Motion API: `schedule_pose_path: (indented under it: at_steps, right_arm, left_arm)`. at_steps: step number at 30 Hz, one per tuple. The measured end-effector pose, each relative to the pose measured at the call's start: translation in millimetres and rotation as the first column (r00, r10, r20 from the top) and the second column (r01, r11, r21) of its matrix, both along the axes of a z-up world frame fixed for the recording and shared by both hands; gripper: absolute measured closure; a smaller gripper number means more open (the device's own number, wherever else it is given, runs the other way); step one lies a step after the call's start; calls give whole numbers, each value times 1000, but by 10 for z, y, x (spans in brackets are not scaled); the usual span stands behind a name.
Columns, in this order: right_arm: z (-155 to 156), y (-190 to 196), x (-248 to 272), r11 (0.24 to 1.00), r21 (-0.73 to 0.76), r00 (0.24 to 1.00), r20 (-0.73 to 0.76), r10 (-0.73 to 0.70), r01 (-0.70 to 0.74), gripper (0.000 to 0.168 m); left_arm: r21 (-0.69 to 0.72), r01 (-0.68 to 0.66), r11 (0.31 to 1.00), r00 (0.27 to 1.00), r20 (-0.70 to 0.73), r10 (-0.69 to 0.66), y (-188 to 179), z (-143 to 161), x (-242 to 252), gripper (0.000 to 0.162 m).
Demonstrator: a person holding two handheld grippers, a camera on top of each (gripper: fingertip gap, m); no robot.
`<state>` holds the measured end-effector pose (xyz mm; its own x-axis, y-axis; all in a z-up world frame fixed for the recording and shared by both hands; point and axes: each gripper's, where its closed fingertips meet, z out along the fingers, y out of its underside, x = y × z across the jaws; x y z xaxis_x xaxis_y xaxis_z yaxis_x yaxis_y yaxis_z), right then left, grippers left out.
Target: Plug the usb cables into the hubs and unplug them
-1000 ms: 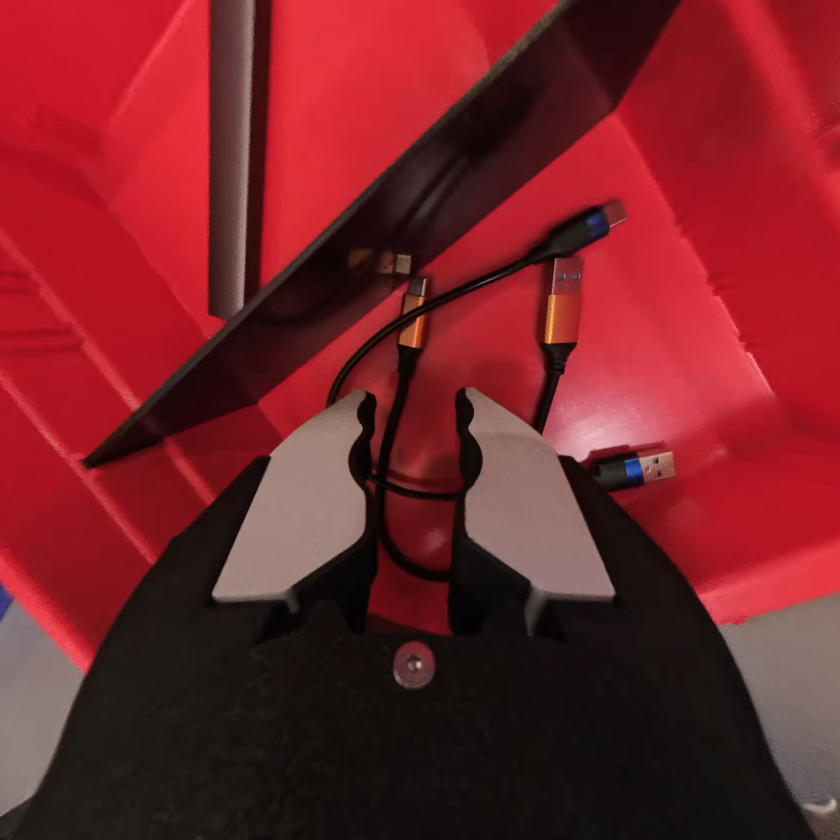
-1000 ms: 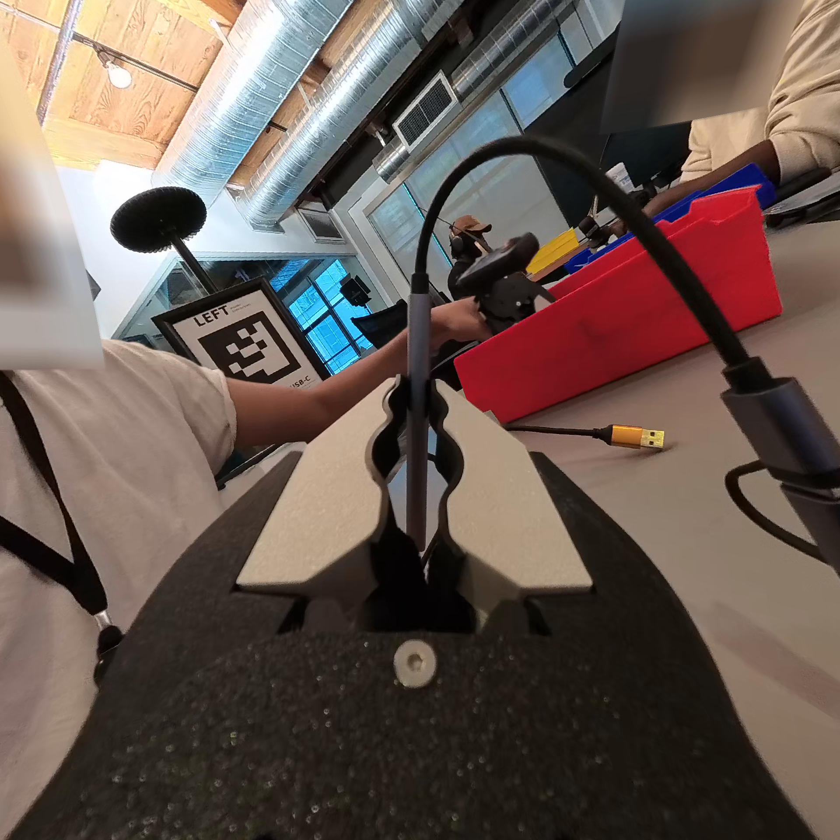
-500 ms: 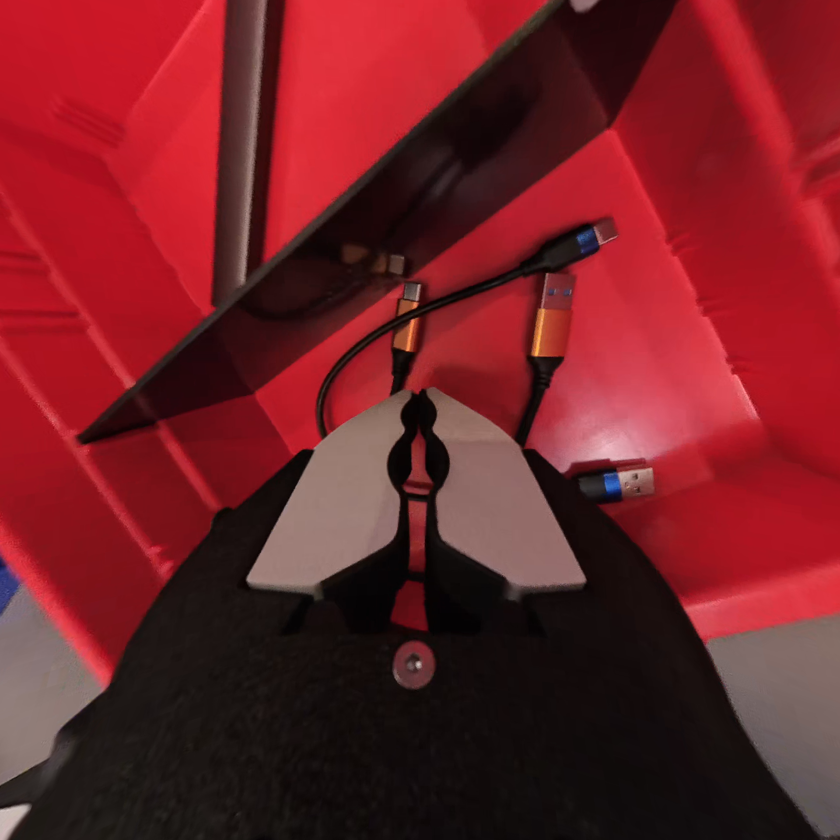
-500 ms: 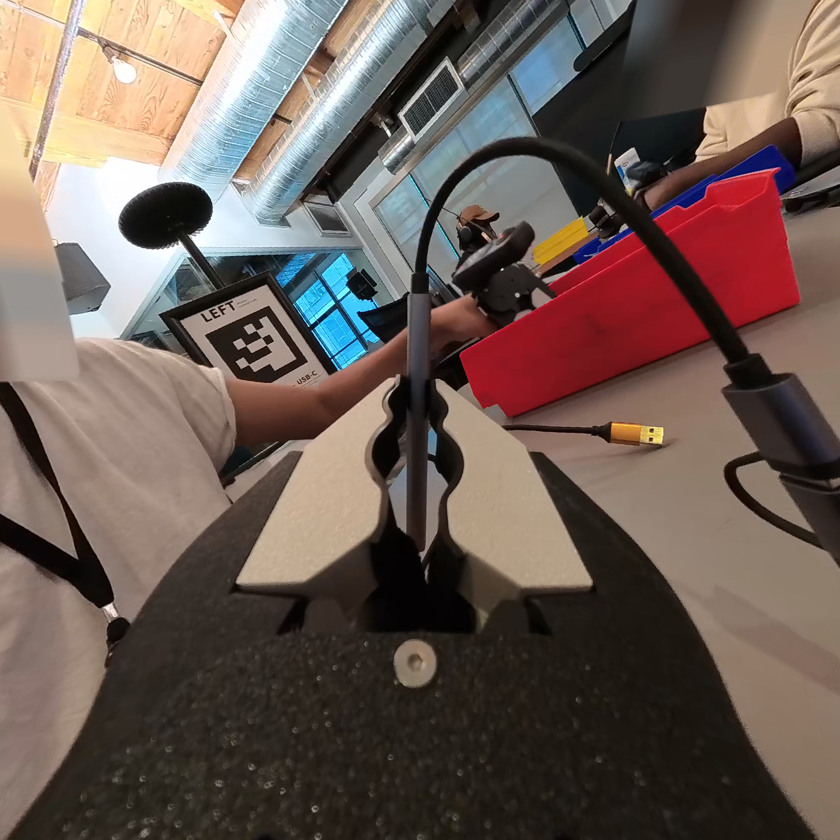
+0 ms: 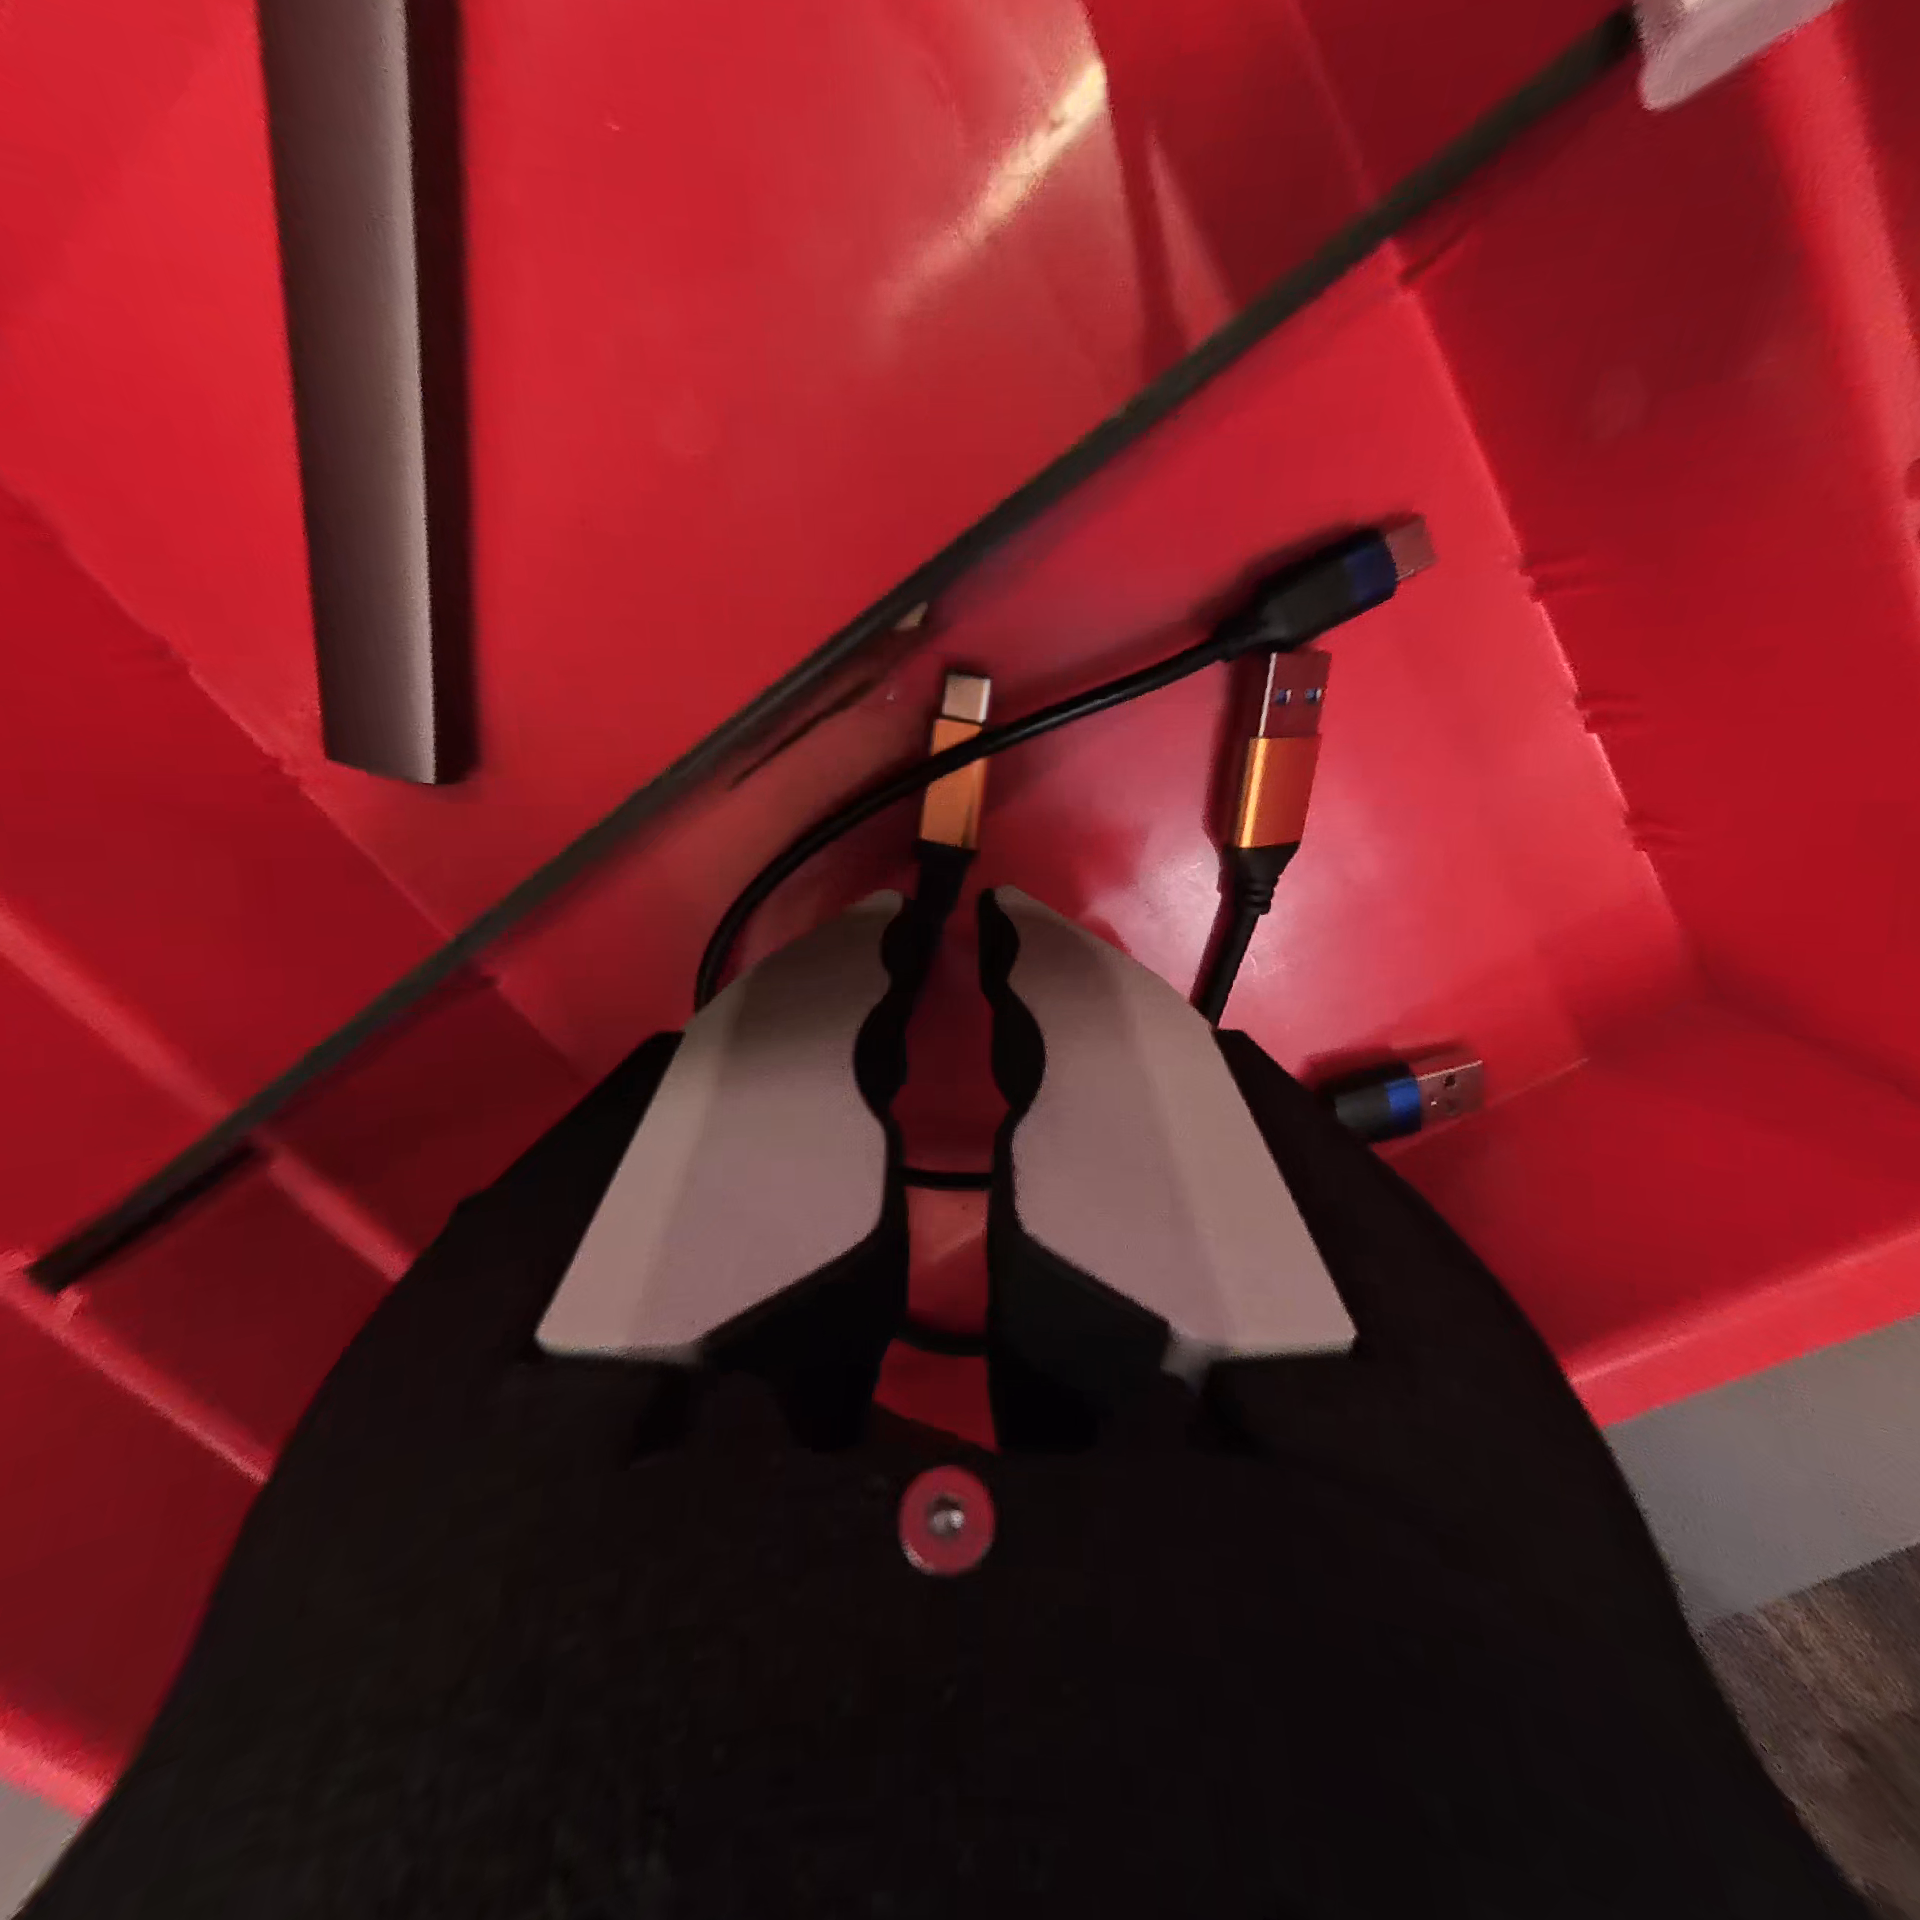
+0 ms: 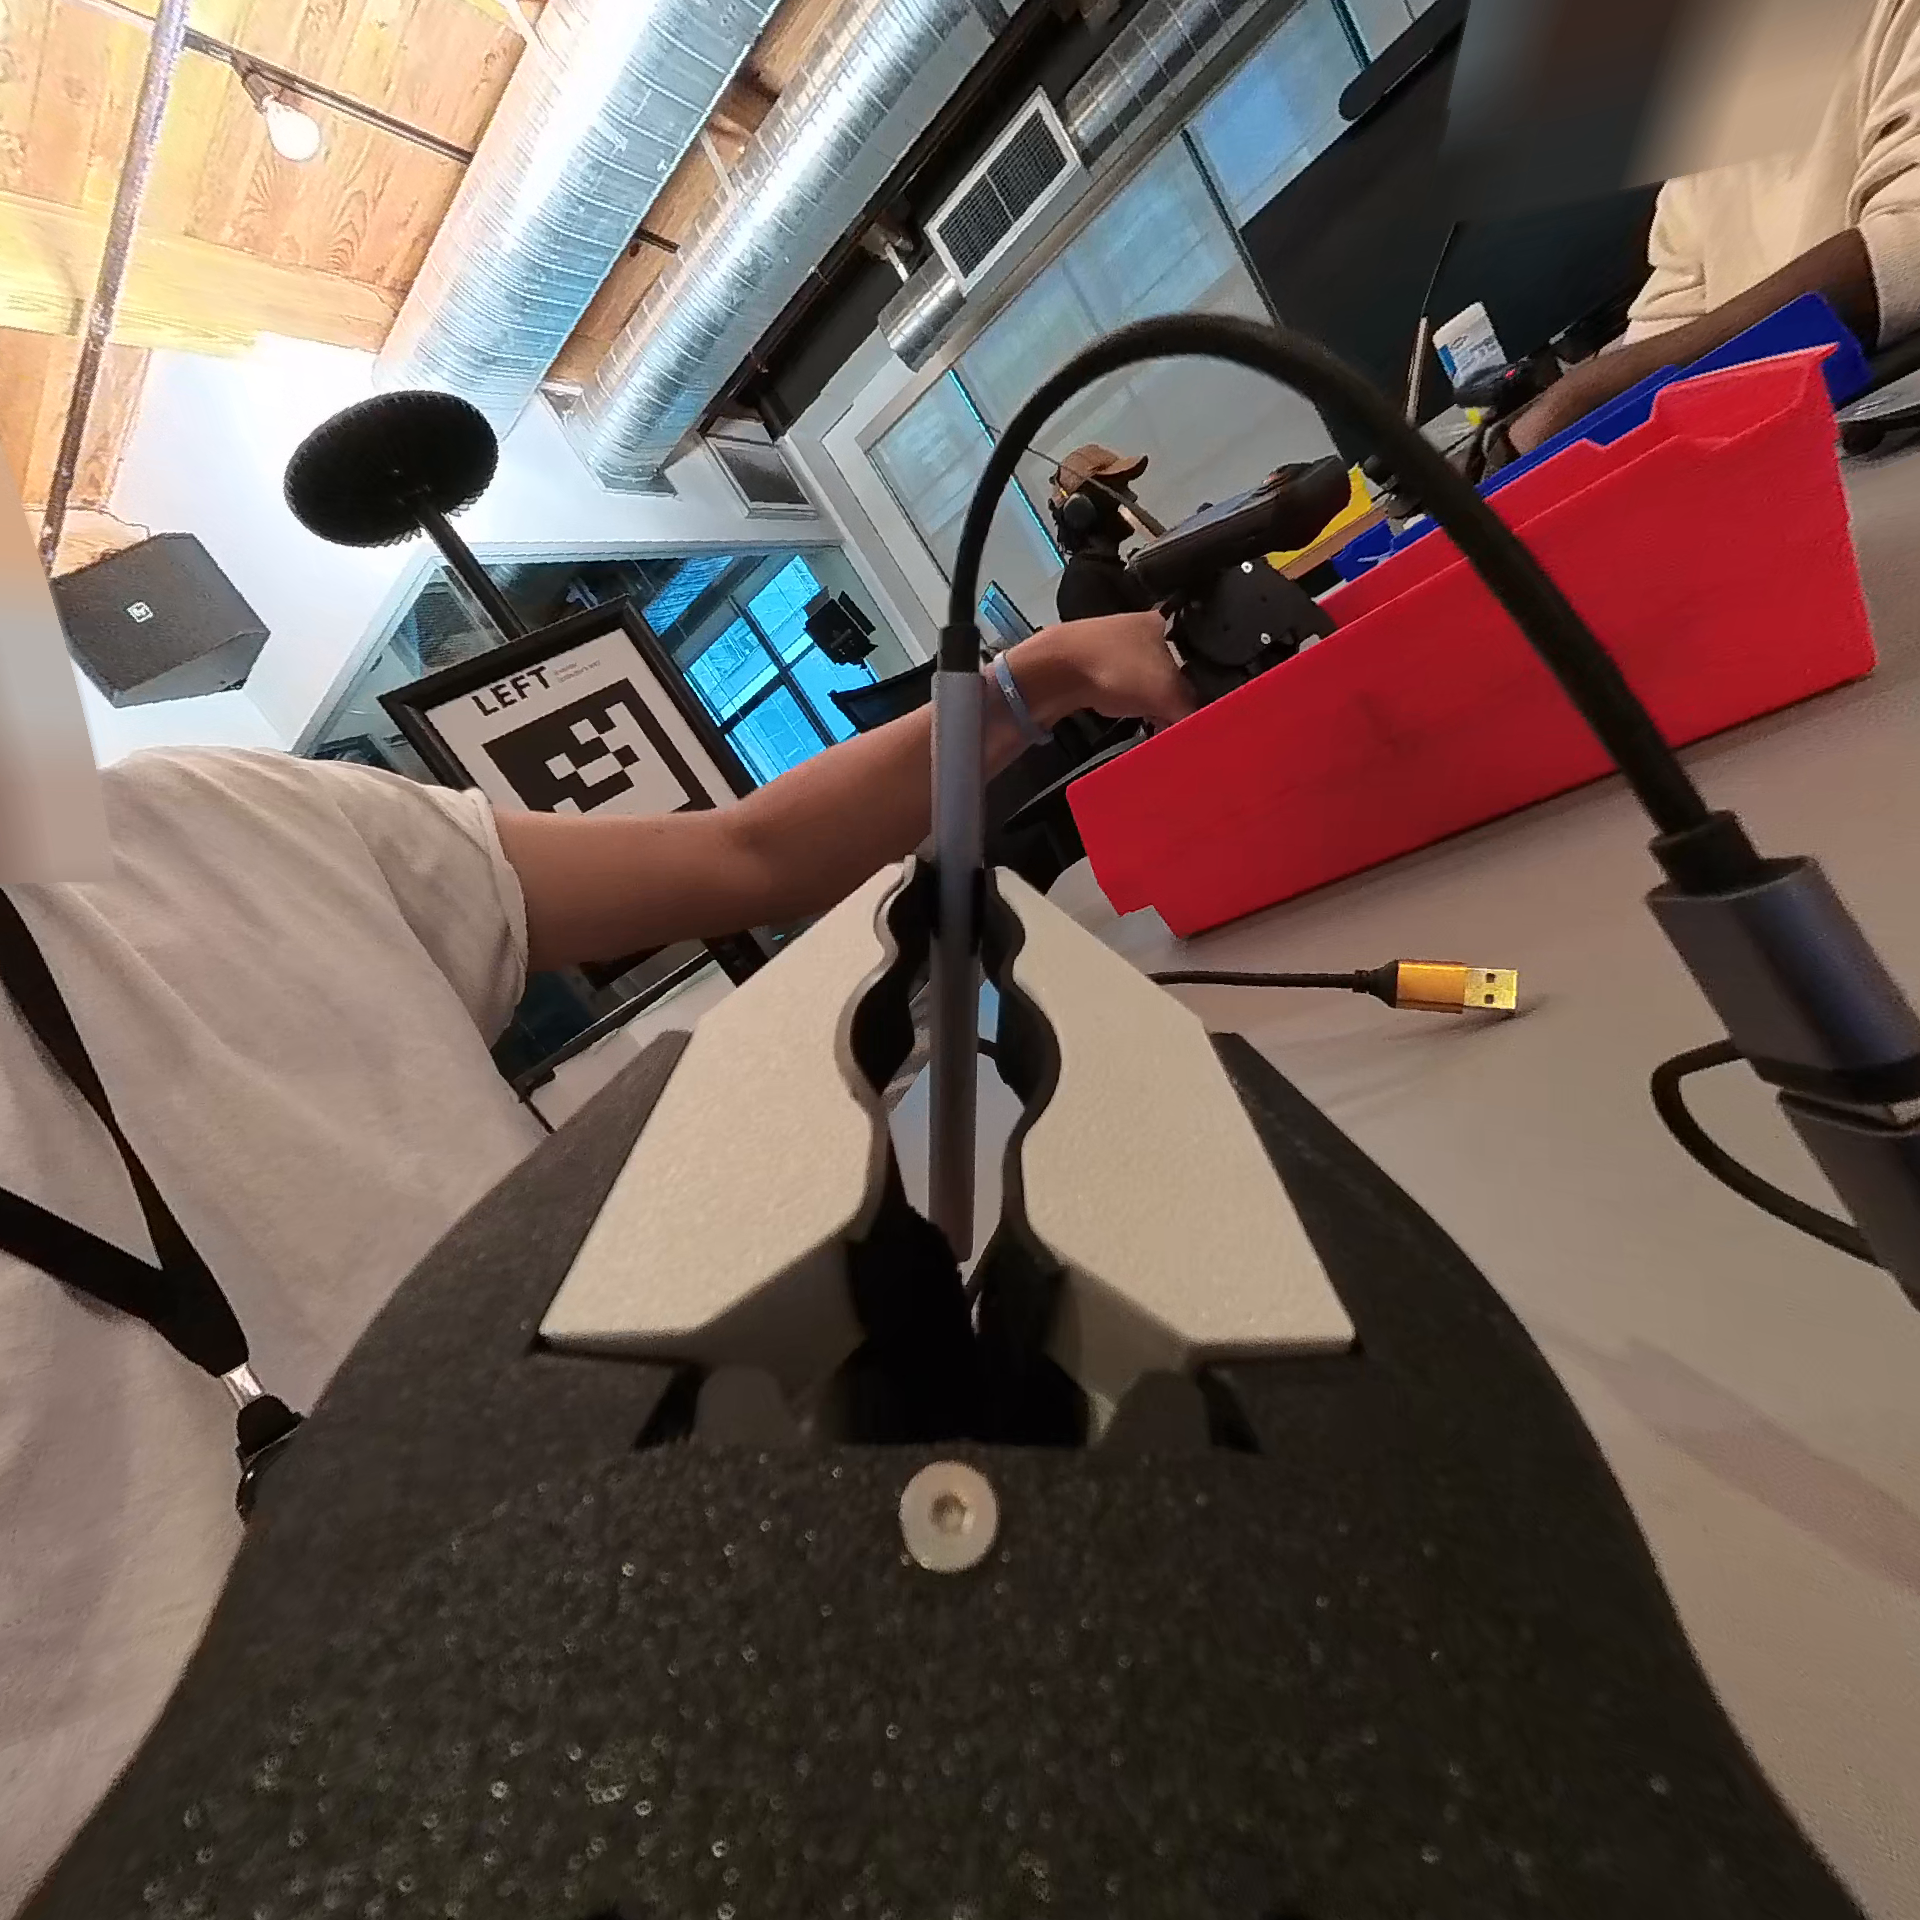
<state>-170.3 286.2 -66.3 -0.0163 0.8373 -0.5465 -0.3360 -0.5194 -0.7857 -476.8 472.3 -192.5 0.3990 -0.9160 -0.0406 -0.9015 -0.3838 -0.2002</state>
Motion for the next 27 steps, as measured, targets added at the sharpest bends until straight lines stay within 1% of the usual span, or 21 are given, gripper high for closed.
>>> schedule_pose_path:
  at_steps: [2,3,5,6,8,10,12,13,14,16,17,18,20,21,22,24,27]
  right_arm:
    - [-1,-5,-7,1000,-2,1000,0,7,-7,162]
    - [-1,-5,-6,1000,-2,1000,0,7,-7,162]
    - [1,-6,-1,1000,-1,1000,-2,4,-4,162]
    - [1,-6,-1,1000,-3,1000,-2,5,-5,162]
    - [-1,-5,-6,1000,-4,1000,0,7,-7,162]
    - [-3,-6,-8,1000,-4,1000,1,8,-8,162]
    - [-1,-6,-3,1000,-3,1000,0,4,-4,162]
    - [-1,-5,-1,1000,-2,1000,0,1,-1,162]
    - [-2,-5,0,1000,-2,1000,1,0,0,162]
    - [-3,-6,-1,1000,-1,1000,2,0,0,162]
    - [-4,-5,-1,1000,-1,1000,2,0,0,162]
    - [-3,-4,1,1000,-1,1000,2,-1,1,162]
    - [-3,-1,5,1000,-3,1000,1,-3,3,162]
    - [-2,1,7,1000,-4,1000,0,-4,4,162]
    - [-2,3,9,1000,-5,1000,-1,-5,5,162]
    - [-3,5,10,1000,-7,1000,-2,-4,4,162]
    - [5,-11,7,1000,-10,1000,-3,-5,5,162]
  left_arm:
    - [-2,9,1000,1000,-7,-9,-8,-1,-3,155]
    - [-8,37,999,999,-27,-37,-42,0,-18,156]
    - [-8,157,988,985,-72,-157,-150,50,-57,157]
    - [10,206,979,974,-96,-204,-177,124,-73,157]
    - [49,283,958,951,-142,-273,-217,361,-82,157]
    - [93,378,921,920,-148,-363,-293,636,-25,158]
    - [163,433,887,897,-179,-405,-292,900,-16,158]
    - [209,447,870,893,-166,-419,-279,1039,7,158]
    - [258,429,866,903,-121,-411,-253,1186,42,158]
    - [375,342,862,931,-13,-364,-110,1497,66,158]
    - [430,285,857,936,68,-345,-37,1652,81,158]
    - [468,216,857,926,180,-332,8,1809,117,158]
    - [481,93,872,847,422,-323,4,2081,196,158]
    - [478,40,878,804,507,-312,5,2187,197,158]
    - [475,-14,880,759,577,-300,13,2285,186,158]
    - [439,-95,893,643,712,-282,-23,2464,182,158]
    - [377,-190,907,464,848,-255,-94,2741,179,158]
